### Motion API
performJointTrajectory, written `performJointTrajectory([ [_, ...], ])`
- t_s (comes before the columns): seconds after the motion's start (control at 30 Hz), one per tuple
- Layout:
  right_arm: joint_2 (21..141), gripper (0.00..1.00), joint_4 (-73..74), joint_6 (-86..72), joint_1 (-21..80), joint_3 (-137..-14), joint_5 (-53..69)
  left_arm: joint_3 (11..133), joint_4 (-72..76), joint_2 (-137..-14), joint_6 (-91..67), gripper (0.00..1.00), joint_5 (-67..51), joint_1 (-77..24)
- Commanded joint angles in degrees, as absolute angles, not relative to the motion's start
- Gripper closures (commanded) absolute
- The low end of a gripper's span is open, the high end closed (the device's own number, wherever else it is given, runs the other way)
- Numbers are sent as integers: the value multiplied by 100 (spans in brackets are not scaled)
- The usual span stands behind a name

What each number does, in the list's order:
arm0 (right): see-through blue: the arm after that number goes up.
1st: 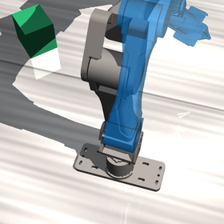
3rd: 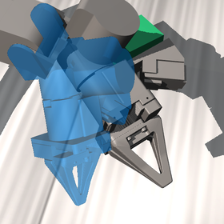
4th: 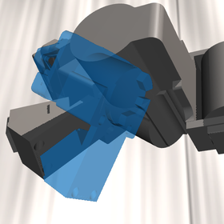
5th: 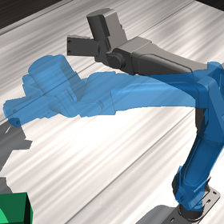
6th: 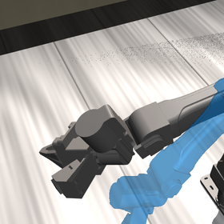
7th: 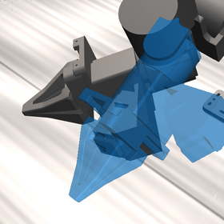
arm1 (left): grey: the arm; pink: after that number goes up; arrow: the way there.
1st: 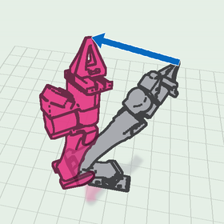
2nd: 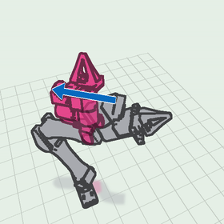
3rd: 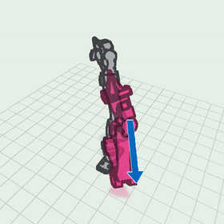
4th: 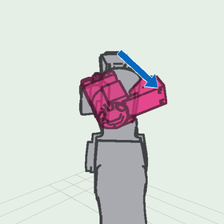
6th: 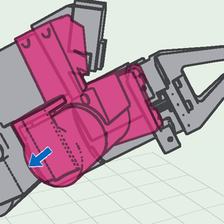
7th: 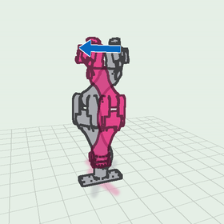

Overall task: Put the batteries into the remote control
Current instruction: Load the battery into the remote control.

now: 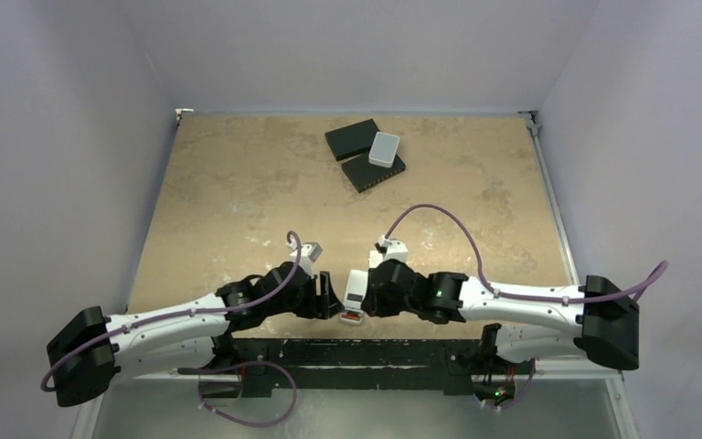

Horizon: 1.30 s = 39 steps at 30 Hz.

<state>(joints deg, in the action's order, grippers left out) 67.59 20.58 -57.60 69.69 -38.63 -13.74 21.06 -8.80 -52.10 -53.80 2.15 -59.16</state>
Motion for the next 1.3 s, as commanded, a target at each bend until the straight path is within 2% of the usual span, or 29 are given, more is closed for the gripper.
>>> performJointTrajectory([
  [0.0,6776,72,1793,-6267,6941,-3755,-1396,1910,142,-5373,-5499,42,-163,-5848],
  [0.13,6814,72,1781,-6370,6939,-3727,-1424,1738,530,-5551,-5504,46,-349,-5766],
  [0.37,6992,73,1665,-6473,6935,-3703,-1342,1542,1046,-5932,-5525,58,-615,-5614],
  [0.8,7128,74,1529,-6753,6935,-3610,-1312,1284,1585,-6201,-5521,70,-858,-5431],
  [1.27,7350,77,1453,-6820,6935,-3618,-1230,1139,2001,-6406,-5537,78,-1096,-5287],
])
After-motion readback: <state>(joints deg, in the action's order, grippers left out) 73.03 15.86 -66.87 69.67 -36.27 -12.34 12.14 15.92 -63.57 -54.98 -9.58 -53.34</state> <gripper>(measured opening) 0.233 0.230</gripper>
